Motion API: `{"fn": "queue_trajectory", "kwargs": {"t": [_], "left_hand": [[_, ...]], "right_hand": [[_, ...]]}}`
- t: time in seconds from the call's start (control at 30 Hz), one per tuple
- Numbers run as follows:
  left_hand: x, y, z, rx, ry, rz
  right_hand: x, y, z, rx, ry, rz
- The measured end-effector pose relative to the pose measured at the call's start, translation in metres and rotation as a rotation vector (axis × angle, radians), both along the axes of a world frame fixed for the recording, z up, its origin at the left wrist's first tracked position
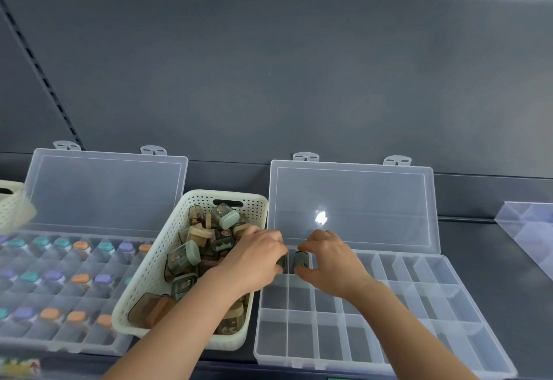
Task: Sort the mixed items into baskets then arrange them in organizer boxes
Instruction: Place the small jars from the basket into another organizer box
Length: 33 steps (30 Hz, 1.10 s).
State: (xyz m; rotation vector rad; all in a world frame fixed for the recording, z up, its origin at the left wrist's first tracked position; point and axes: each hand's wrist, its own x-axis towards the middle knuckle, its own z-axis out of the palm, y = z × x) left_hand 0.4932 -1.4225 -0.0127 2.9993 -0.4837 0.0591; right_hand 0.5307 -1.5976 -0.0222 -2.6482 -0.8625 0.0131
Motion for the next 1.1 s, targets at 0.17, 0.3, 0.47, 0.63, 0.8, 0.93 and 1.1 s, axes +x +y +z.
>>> {"fn": "queue_trajectory", "kwargs": {"t": [0.17,0.3,0.47,0.63,0.8,0.93,1.1], "left_hand": [[-0.002,-0.002,0.002,0.074,-0.072,0.057],[-0.002,-0.005,0.004,0.067,-0.079,0.077],[-0.005,-0.002,0.006,0.031,-0.083,0.044],[-0.024,0.021,0.021,-0.178,-0.227,0.072],[-0.052,0.082,0.029,-0.149,-0.208,0.33],[-0.068,0.111,0.02,-0.031,-0.063,0.45],[-0.07,0.114,0.008,-0.023,-0.005,0.443]], "right_hand": [[-0.001,0.001,-0.002,0.038,-0.033,-0.014],[-0.001,0.002,-0.003,0.039,-0.041,-0.022],[-0.005,0.003,-0.002,0.075,-0.039,-0.033],[-0.017,0.022,0.016,0.179,-0.096,0.021],[-0.043,0.057,0.038,0.208,-0.106,0.212],[-0.06,0.089,0.035,0.115,-0.09,0.375],[-0.067,0.128,0.021,0.006,-0.095,0.437]]}}
